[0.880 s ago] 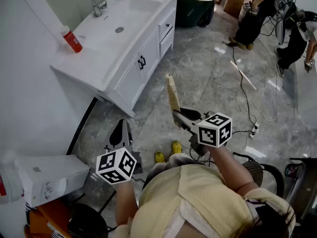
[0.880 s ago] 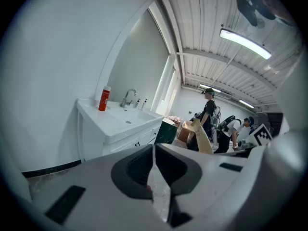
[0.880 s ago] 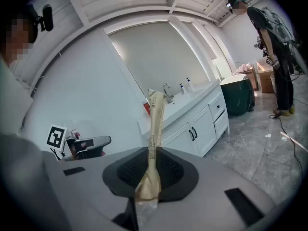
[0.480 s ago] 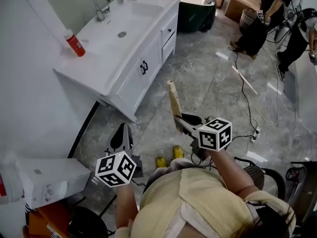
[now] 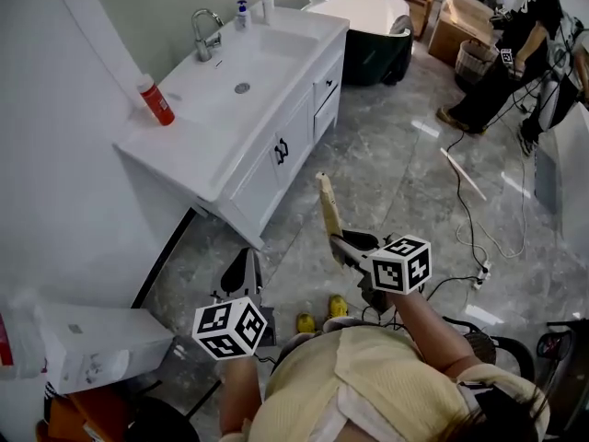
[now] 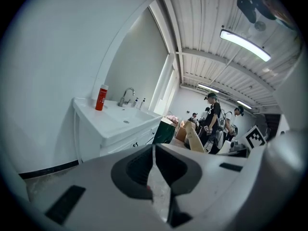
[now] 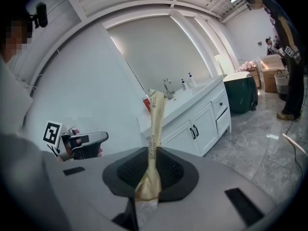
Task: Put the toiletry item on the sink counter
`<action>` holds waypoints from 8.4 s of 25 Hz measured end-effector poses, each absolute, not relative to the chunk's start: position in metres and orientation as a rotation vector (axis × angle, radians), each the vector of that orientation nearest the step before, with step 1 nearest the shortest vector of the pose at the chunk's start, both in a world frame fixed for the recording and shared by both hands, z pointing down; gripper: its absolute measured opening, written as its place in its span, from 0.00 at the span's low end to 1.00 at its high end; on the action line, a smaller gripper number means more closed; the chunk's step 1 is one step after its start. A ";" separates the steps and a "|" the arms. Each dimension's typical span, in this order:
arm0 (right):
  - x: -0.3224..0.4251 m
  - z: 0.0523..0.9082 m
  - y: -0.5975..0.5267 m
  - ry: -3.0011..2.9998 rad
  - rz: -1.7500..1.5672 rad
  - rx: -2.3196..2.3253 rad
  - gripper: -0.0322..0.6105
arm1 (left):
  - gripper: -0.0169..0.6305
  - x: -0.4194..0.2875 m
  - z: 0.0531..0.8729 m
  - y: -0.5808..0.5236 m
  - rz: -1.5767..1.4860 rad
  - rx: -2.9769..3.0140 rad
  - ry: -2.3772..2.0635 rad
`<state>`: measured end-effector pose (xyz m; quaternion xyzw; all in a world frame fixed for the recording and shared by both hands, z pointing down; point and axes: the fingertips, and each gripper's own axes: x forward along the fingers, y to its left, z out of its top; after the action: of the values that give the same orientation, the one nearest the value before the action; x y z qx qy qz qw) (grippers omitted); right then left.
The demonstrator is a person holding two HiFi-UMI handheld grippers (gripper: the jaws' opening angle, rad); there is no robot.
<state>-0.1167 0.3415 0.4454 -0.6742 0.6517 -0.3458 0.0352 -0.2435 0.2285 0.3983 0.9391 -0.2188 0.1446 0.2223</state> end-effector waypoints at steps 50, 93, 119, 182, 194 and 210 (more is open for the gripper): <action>0.023 0.467 0.211 2.164 -1.159 -1.967 0.16 | 0.10 -0.084 0.406 0.112 0.399 2.568 -0.652; 0.089 0.432 -0.064 2.501 -1.001 -1.846 0.16 | 0.10 -0.050 0.406 -0.104 0.327 2.482 -0.885; 0.146 0.433 -0.191 2.899 -1.027 -1.486 0.16 | 0.10 -0.010 0.404 -0.181 0.304 2.272 -1.257; 0.070 0.485 -0.371 3.752 0.574 -1.280 0.16 | 0.11 -0.029 0.448 -0.258 0.301 2.021 -1.501; 0.062 0.492 -0.385 3.764 0.934 -1.262 0.16 | 0.11 -0.029 0.458 -0.262 0.330 2.015 -1.471; 0.039 0.504 -0.394 3.864 1.072 -1.001 0.16 | 0.11 -0.038 0.464 -0.264 0.331 2.011 -1.453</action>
<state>0.0388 -0.3943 0.5038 -0.2131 0.8223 0.2281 -0.4757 -0.0379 -0.2644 0.4638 0.7629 -0.5512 0.1255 0.3137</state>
